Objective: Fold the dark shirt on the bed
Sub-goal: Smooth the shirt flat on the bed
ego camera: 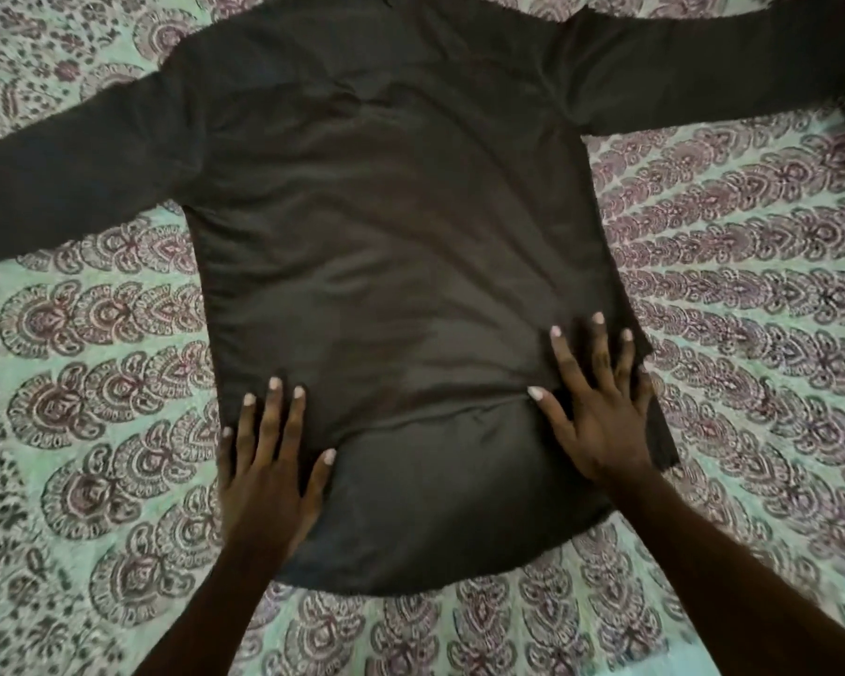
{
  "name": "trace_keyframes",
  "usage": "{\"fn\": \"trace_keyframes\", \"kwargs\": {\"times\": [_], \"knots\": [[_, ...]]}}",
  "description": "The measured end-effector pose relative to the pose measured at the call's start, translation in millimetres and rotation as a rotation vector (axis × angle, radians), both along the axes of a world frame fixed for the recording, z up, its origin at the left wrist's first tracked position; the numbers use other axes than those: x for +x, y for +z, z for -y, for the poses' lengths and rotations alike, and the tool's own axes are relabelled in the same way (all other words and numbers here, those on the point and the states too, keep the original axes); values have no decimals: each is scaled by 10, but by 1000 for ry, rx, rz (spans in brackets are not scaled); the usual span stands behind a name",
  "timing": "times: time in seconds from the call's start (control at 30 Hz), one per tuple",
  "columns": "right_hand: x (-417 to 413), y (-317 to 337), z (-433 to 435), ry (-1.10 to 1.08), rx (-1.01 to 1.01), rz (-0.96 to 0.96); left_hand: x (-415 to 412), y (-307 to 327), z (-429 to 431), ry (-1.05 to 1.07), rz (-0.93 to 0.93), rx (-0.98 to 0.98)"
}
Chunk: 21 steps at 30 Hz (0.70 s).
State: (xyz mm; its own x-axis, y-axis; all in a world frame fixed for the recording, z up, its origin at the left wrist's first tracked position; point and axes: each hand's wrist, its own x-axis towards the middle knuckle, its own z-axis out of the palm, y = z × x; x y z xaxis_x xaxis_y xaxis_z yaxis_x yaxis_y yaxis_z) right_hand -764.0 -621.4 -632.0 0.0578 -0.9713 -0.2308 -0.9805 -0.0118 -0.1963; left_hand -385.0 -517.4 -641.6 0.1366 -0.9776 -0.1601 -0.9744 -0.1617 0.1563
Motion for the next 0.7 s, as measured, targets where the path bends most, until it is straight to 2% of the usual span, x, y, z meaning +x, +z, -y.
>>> {"fn": "trace_keyframes", "kwargs": {"times": [0.1,0.2,0.33,0.4,0.47,0.6,0.7], "knots": [[-118,-5,-279,-119,-22,36,-131,81,-190,283,-135,-24],[-221,59,-522,-398,-70,121,-238,184,-340,671,-224,0],[-297,194,-589,-586,-129,177,-204,284,-555,823,-328,39],[-338,255,-556,-751,-105,350,-145,326,-665,826,-341,38],[-386,315,-560,-866,-66,449,-92,365,-759,743,-336,-22],[-409,408,-723,-887,-97,399,-13,446,-902,589,-295,-61],[-403,410,-860,-930,-64,401,24,459,-981,541,-306,-18]]}}
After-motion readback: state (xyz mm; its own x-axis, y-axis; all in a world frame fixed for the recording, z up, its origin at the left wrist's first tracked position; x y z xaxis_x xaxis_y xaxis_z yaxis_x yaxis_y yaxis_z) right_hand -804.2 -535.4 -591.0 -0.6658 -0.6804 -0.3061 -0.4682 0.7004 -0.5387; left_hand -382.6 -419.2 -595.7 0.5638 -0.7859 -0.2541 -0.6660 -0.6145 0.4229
